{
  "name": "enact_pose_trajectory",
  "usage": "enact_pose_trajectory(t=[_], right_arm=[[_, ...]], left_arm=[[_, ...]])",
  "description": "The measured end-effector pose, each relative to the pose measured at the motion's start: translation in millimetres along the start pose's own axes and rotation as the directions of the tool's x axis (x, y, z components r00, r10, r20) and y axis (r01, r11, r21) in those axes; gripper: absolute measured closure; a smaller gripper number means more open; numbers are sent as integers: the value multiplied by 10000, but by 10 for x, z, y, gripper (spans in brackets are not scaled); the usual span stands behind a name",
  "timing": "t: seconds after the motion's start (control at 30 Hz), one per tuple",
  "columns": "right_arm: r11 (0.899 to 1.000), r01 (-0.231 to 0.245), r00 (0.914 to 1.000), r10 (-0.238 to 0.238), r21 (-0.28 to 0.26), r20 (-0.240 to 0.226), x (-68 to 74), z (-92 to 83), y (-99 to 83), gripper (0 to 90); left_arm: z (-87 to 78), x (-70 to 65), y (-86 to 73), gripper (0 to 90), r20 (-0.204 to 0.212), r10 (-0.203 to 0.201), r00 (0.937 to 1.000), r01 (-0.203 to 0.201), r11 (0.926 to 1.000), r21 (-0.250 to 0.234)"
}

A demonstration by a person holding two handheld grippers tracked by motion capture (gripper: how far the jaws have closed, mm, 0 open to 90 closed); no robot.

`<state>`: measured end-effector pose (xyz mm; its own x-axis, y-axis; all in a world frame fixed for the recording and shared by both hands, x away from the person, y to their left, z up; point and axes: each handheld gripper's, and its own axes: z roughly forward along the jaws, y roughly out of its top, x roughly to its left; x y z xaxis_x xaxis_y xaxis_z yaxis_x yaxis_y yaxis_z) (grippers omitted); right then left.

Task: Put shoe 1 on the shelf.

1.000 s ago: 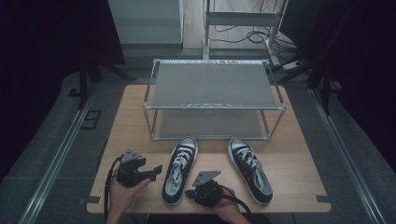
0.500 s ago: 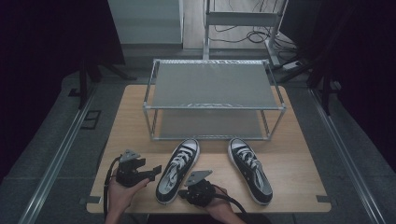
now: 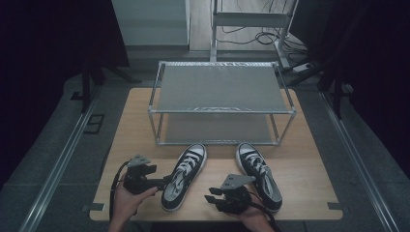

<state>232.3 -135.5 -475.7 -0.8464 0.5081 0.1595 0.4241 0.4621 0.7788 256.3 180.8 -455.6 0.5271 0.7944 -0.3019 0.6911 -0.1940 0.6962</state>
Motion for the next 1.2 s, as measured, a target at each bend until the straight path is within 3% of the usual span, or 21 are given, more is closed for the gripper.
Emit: enact_pose_trajectory(t=[0.17, 0.27, 0.43, 0.73, 0.87, 1.03, 1.07, 1.1, 1.13, 1.2], right_arm=[[9991, -258, 9988, 272, -345, 404, -78, -215, -66, 579], [9977, -389, 9970, 425, -557, 643, -134, -349, -112, 568], [9958, -542, 9947, 603, -734, 830, -188, -436, -140, 560], [9949, -661, 9930, 731, -759, 931, -215, -457, -156, 550], [9950, -639, 9931, 710, -766, 935, -207, -451, -157, 548], [9954, -601, 9934, 670, -741, 934, -202, -450, -158, 543], [9955, -608, 9933, 675, -727, 936, -205, -445, -159, 543], [9956, -622, 9933, 686, -705, 930, -209, -441, -161, 542], [9956, -629, 9932, 693, -699, 937, -211, -438, -162, 541], [9956, -631, 9926, 699, -698, 996, -212, -430, -169, 540]], left_arm=[[125, -115, 102, 146, 162, 243, 9996, -252, 9981, 561], [202, -155, 144, 145, 22, 388, 9992, -389, 9951, 905], [354, -179, 214, 121, -248, 435, 9987, -391, 9870, 1559], [529, -315, 363, 103, -440, 664, 9968, -555, 9751, 2145], [643, -341, 388, 90, -953, 775, 9924, -494, 9624, 2671], [783, -346, 376, 79, -1211, 791, 9895, -329, 9384, 3441], [809, -352, 372, 74, -1253, 719, 9895, -242, 9377, 3465], [857, -344, 375, 68, -1373, 882, 9866, -294, 9235, 3825], [857, -344, 375, 64, -1373, 882, 9866, -294, 9235, 3825], [898, -339, 388, 68, -1525, 896, 9842, -203, 9137, 4058]])
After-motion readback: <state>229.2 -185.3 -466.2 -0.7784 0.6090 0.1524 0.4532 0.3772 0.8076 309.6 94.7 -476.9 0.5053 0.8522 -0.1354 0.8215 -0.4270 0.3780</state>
